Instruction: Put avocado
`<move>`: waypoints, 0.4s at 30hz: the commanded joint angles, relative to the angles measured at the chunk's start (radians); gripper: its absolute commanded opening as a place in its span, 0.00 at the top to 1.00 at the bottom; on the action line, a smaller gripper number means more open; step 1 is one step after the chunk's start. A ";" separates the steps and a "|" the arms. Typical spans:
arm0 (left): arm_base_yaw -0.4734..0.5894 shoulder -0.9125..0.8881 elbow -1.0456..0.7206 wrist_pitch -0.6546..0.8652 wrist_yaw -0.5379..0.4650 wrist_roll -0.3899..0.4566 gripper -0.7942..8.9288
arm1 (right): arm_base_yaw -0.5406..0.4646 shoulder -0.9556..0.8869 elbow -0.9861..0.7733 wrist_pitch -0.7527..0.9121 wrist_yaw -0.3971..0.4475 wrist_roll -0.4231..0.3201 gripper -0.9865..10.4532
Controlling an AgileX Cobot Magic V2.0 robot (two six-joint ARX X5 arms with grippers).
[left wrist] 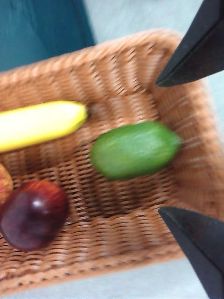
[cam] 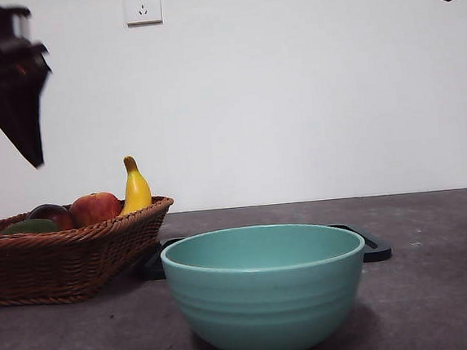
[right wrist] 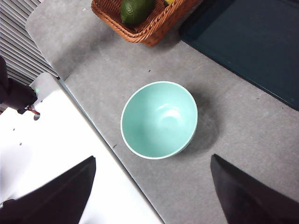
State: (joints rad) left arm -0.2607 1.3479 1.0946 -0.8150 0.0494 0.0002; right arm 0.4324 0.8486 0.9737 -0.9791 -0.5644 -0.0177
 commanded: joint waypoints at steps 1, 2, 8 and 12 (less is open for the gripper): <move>-0.009 0.056 0.023 0.034 -0.010 0.014 0.50 | 0.007 0.007 0.021 0.008 0.000 0.010 0.57; -0.009 0.078 0.023 0.048 -0.019 0.014 0.50 | 0.007 0.007 0.021 0.008 0.000 0.010 0.57; -0.010 0.173 0.023 0.088 -0.037 0.014 0.50 | 0.007 0.007 0.021 0.008 0.000 0.010 0.57; -0.010 0.228 0.023 0.111 -0.055 0.014 0.50 | 0.007 0.007 0.021 0.008 0.000 0.010 0.57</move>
State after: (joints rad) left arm -0.2668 1.5517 1.0950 -0.7094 -0.0010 0.0074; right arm 0.4324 0.8486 0.9737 -0.9791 -0.5644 -0.0177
